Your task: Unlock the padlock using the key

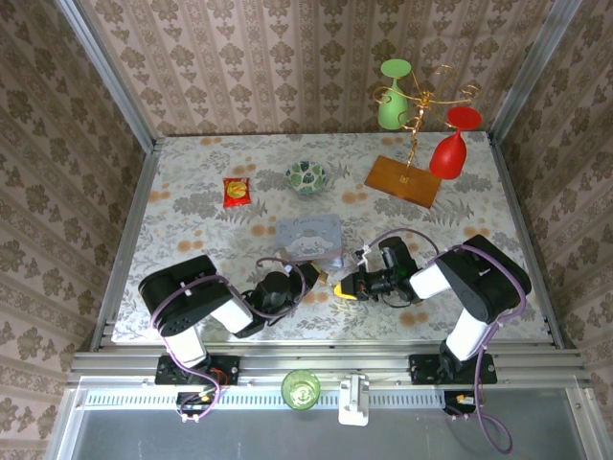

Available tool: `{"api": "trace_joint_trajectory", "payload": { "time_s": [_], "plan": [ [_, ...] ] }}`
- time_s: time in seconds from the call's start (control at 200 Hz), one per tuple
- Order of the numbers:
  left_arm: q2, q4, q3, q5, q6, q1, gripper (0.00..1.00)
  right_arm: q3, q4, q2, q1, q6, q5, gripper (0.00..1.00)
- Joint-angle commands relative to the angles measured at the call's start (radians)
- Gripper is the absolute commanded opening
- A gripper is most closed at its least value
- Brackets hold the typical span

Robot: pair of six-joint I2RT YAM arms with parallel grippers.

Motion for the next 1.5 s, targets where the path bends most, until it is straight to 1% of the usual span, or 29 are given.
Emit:
{"api": "trace_joint_trajectory", "payload": {
  "time_s": [0.0,0.085,0.19,0.42,0.555,0.63,0.74,0.86,0.94,1.025,1.16,1.285,1.495],
  "plan": [
    [0.004,0.081,0.02,0.024,-0.017,0.006,0.0,-0.003,-0.018,-0.035,-0.007,-0.035,-0.04,0.0],
    [0.004,0.082,0.005,0.019,-0.023,0.015,0.0,-0.006,-0.02,-0.05,-0.008,-0.044,-0.044,0.0],
    [0.003,0.079,0.016,0.04,-0.008,0.015,0.0,-0.003,0.015,-0.055,-0.01,-0.021,-0.059,0.0],
    [-0.004,0.08,0.036,0.048,-0.023,0.009,0.0,0.053,-0.082,-0.037,-0.007,-0.063,-0.037,0.0],
    [-0.005,0.079,0.041,0.065,-0.023,0.006,0.0,0.036,0.031,-0.022,-0.008,0.004,-0.053,0.0],
    [0.0,0.082,0.049,0.069,-0.027,-0.002,0.0,0.049,0.015,-0.013,-0.008,0.001,-0.038,0.0],
    [0.004,0.081,0.055,0.063,-0.024,-0.021,0.0,0.055,0.049,0.007,-0.007,0.028,-0.04,0.0],
    [0.009,0.081,0.059,0.077,-0.021,-0.021,0.0,0.061,0.044,0.006,-0.006,0.025,-0.04,0.0],
    [0.012,0.083,0.051,0.073,-0.028,-0.019,0.0,0.072,-0.017,-0.012,-0.007,-0.003,-0.039,0.0],
    [0.002,0.086,0.027,0.083,-0.027,0.012,0.0,0.065,-0.045,-0.037,-0.007,-0.016,-0.045,0.0],
    [-0.03,0.081,0.019,0.103,0.005,0.044,0.0,0.057,-0.165,-0.087,-0.007,-0.08,-0.043,0.0],
    [-0.017,0.082,0.037,0.118,0.007,0.044,0.0,0.063,-0.245,-0.104,-0.006,-0.12,-0.046,0.0],
    [0.002,0.086,0.05,0.128,-0.005,0.044,0.0,0.082,-0.312,-0.089,-0.007,-0.157,-0.053,0.0]
  ]
}}
